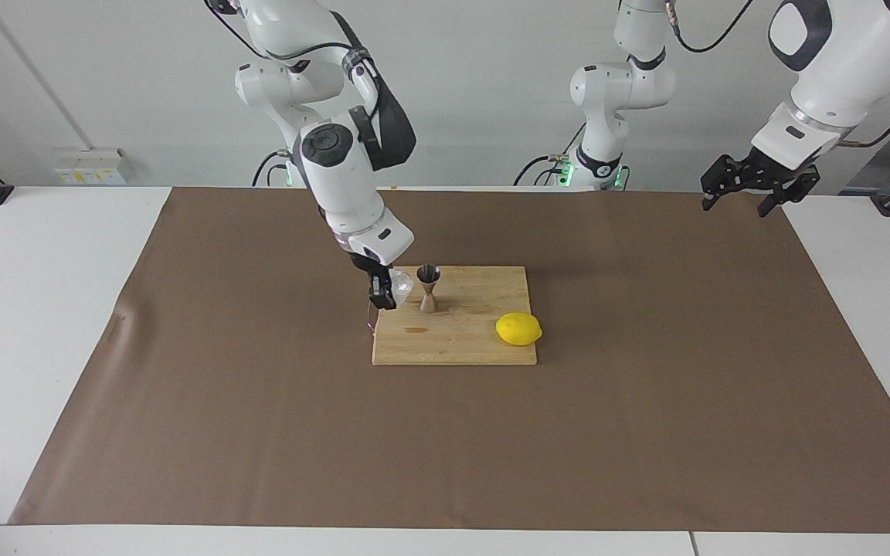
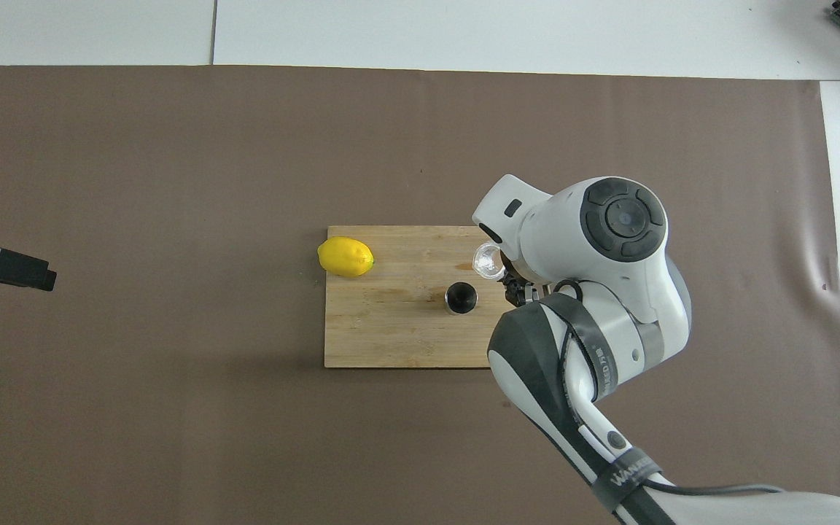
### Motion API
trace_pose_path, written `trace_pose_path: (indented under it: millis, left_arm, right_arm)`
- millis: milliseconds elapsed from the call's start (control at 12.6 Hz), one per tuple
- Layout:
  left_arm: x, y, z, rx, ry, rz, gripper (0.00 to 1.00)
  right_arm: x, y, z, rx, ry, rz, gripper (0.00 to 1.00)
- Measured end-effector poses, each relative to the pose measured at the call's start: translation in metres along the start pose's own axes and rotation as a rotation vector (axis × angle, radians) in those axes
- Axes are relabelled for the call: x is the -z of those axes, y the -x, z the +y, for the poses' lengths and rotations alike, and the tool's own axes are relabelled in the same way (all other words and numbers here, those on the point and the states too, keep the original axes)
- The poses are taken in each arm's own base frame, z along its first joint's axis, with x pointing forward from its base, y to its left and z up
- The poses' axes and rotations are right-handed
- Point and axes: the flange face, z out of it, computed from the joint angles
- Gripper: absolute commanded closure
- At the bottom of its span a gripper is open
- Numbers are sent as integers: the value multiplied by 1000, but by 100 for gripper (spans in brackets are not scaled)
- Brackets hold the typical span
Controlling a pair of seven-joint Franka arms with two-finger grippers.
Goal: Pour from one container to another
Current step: 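Carry the white cup with the right gripper over the jigger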
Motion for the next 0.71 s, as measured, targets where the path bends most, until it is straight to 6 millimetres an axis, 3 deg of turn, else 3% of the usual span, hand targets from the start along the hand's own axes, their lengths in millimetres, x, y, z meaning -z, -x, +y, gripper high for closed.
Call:
trace_pose_path:
  millis: [396,712]
  left_arm:
    - [-6,0,-17,37,0,16,0]
    - [-6,-2,-7,66,-2,15,0]
  right_arm:
    - [1,-26,-8,29,45,-96,100]
    - [1,-42,-15,51,76,-150,100]
